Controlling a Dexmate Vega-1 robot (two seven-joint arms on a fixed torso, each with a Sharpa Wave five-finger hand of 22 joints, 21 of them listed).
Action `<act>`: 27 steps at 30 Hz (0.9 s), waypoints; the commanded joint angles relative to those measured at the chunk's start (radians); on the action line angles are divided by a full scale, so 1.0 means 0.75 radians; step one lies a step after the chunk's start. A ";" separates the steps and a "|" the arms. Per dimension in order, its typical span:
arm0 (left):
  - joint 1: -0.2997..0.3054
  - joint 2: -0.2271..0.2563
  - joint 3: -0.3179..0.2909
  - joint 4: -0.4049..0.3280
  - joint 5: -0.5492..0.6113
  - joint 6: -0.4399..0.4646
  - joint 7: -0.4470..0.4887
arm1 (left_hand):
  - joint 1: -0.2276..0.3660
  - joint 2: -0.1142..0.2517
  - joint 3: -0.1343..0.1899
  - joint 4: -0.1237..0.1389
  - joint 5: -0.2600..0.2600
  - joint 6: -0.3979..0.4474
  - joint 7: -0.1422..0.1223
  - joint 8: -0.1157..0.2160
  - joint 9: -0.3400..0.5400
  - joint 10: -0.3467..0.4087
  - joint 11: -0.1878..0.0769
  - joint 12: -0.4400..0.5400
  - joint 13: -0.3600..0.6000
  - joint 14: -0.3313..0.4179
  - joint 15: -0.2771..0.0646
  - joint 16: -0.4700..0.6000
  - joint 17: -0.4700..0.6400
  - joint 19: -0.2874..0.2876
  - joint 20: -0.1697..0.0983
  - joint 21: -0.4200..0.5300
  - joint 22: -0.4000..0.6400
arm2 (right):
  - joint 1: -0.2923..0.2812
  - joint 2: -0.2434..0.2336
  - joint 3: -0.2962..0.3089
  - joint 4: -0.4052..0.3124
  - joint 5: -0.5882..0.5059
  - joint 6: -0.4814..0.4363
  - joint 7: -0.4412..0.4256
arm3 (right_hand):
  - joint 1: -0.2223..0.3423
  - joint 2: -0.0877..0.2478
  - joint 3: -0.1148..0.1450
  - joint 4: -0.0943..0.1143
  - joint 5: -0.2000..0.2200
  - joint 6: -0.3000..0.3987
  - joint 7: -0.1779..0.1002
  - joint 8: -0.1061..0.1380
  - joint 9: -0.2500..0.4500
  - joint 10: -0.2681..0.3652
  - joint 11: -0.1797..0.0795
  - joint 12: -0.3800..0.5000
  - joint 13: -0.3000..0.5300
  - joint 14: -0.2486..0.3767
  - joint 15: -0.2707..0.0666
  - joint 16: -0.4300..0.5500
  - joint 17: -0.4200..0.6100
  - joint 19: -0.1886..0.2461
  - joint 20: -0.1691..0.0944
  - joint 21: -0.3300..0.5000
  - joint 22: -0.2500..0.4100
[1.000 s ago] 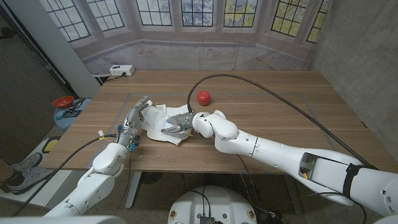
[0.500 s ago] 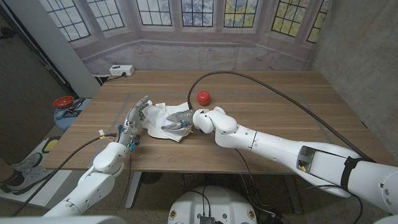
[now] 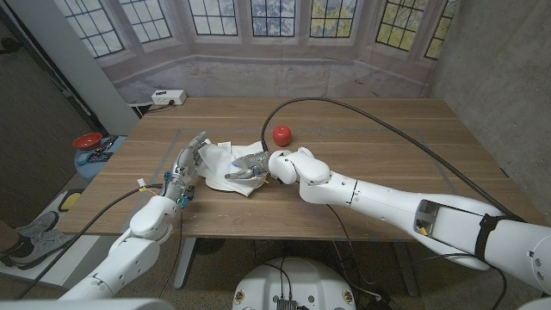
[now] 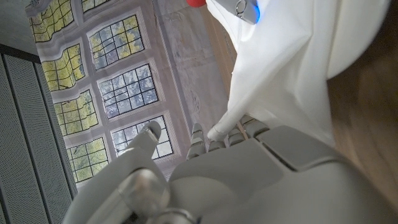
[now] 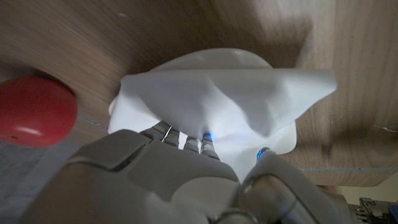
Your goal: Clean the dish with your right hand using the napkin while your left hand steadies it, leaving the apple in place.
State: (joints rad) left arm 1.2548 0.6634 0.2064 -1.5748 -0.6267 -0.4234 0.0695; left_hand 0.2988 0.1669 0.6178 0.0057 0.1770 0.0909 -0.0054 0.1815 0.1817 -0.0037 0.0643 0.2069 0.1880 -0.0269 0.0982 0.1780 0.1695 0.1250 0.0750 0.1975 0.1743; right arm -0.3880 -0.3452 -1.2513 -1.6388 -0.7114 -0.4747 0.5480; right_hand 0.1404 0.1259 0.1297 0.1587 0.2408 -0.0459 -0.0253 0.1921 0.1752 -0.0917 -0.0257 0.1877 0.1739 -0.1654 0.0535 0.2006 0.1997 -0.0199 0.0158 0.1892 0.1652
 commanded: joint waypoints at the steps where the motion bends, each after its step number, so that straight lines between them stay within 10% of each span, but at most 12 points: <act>1: -0.010 -0.004 0.006 0.017 -0.009 -0.008 -0.020 | -0.013 0.000 0.006 0.009 -0.003 0.006 -0.003 0.008 0.003 -0.003 0.001 0.001 0.006 -0.001 -0.001 0.003 0.004 0.003 -0.001 0.000 0.002 | -0.028 -0.050 -0.030 -0.164 -0.063 -0.057 0.053 | -0.011 0.023 0.002 -0.003 0.008 0.009 0.006 0.007 0.007 0.010 0.004 0.008 0.008 0.006 0.004 0.007 -0.001 0.015 0.009 0.007 0.006; 27: 0.014 -0.002 -0.009 0.035 -0.031 -0.040 -0.043 | -0.022 -0.003 0.007 0.016 -0.003 0.008 -0.006 0.008 0.003 0.003 -0.003 0.004 0.006 0.000 -0.004 0.002 0.005 0.003 -0.003 0.000 0.002 | -0.074 -0.090 -0.002 -0.338 -0.141 -0.047 0.209 | -0.009 0.013 0.010 -0.021 0.019 0.046 -0.035 0.011 0.006 0.026 -0.033 0.008 0.008 0.026 -0.019 0.006 -0.009 0.032 0.002 0.009 0.005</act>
State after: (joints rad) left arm 1.2582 0.6623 0.2037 -1.5531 -0.6435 -0.4444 0.0422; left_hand 0.2892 0.1658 0.6211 0.0089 0.1771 0.0909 -0.0054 0.1815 0.1818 -0.0037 0.0643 0.2069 0.1880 -0.0269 0.0982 0.1780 0.1695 0.1250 0.0750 0.1975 0.1743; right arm -0.4291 -0.4014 -1.2678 -1.8460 -0.7971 -0.5198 0.6660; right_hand 0.1404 0.1260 0.1401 0.1484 0.2480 -0.0123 -0.0445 0.1978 0.1762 -0.0720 -0.0418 0.1879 0.1769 -0.1507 0.0390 0.2006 0.1905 0.0049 0.0194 0.1956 0.1675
